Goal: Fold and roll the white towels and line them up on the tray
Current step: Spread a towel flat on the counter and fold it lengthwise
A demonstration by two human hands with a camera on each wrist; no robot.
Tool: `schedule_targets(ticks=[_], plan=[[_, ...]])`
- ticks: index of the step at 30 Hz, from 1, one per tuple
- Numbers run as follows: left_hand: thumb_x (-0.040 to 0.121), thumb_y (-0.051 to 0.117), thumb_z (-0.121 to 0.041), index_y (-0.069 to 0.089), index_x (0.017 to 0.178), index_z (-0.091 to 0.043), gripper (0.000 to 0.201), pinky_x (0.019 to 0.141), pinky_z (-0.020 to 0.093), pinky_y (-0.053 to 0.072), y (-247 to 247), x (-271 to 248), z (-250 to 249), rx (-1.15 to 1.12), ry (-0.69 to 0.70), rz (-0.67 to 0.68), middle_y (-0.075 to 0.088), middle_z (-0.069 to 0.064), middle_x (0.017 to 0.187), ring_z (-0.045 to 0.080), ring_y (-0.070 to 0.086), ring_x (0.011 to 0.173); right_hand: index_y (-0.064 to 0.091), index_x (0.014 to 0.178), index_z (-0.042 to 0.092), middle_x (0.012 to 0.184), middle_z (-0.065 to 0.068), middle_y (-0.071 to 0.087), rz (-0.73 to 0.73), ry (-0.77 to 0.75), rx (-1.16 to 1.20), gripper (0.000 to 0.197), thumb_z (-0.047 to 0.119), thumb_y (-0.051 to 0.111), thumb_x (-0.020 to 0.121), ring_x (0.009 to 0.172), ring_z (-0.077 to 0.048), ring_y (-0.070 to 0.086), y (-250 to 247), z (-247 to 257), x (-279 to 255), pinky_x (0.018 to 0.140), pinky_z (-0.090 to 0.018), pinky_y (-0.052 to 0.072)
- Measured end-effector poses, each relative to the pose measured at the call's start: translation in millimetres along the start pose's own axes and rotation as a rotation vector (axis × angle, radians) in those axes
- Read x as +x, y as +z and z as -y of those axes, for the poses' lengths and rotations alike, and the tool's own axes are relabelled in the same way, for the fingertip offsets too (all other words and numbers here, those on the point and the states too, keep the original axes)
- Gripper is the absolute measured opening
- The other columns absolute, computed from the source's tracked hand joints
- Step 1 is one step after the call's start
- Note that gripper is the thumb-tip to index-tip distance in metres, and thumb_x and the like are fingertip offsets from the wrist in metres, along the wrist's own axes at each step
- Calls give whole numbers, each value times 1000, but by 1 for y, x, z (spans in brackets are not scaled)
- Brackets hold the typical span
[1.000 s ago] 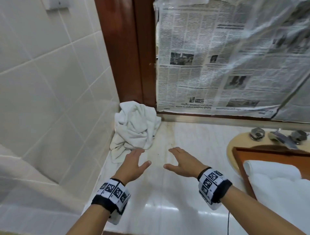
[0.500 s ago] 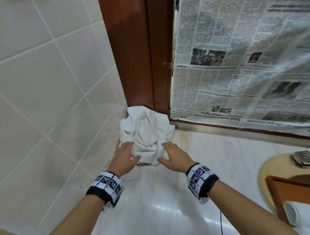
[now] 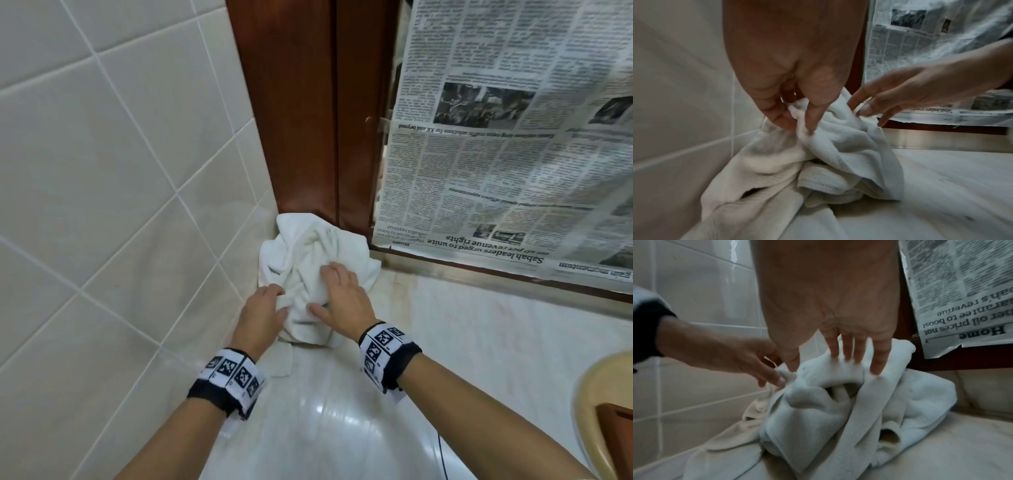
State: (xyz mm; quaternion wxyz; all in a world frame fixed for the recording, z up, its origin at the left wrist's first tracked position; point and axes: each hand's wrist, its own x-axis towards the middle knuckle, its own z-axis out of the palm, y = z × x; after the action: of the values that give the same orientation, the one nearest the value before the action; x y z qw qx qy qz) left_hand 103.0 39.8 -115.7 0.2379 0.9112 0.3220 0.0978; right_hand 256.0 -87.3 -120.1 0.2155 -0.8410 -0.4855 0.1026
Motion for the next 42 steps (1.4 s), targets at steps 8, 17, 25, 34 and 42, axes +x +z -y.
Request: schedule_targets(ticks=[8, 17, 25, 34, 42], plan=[[81, 72, -8, 66, 114, -21, 36, 82, 22, 46, -17, -32, -12, -188, 45, 14, 64, -8, 103, 9, 58, 93, 63, 114, 6, 108, -10, 56, -38, 41, 242, 27, 19, 65, 92, 102, -29, 55, 12, -6, 18, 88, -31, 40], [92, 68, -15, 72, 105, -28, 19, 73, 9, 45, -55, -70, -16, -275, 198, 13, 68, -17, 97, -3, 61, 91, 69, 87, 15, 77, 2, 66, -175, -11, 435, 7, 22, 71, 87, 69, -11, 56, -53, 4, -70, 66, -25, 44], [92, 71, -25, 70, 105, -38, 18, 83, 10, 41, -67, -136, -47, -375, 458, 120, 69, -26, 103, -5, 58, 106, 69, 82, 19, 68, 7, 63, -248, 111, 482, 7, 20, 73, 87, 59, -4, 51, -95, 33, -196, 60, -19, 42], [92, 71, -15, 73, 106, -32, 23, 83, 25, 55, -52, -220, -86, -515, 582, 301, 71, -18, 100, 9, 67, 95, 67, 77, 21, 60, 8, 54, -313, 293, 458, 9, 21, 74, 84, 55, -7, 42, -110, 65, -342, 54, -18, 36], [92, 71, -19, 74, 103, -30, 16, 75, 21, 53, -29, -264, -118, -486, 604, 355, 71, -12, 97, 12, 66, 87, 65, 83, 24, 76, 12, 65, -353, 386, 466, 7, 22, 69, 88, 64, 0, 53, -88, 50, -413, 63, -17, 44]])
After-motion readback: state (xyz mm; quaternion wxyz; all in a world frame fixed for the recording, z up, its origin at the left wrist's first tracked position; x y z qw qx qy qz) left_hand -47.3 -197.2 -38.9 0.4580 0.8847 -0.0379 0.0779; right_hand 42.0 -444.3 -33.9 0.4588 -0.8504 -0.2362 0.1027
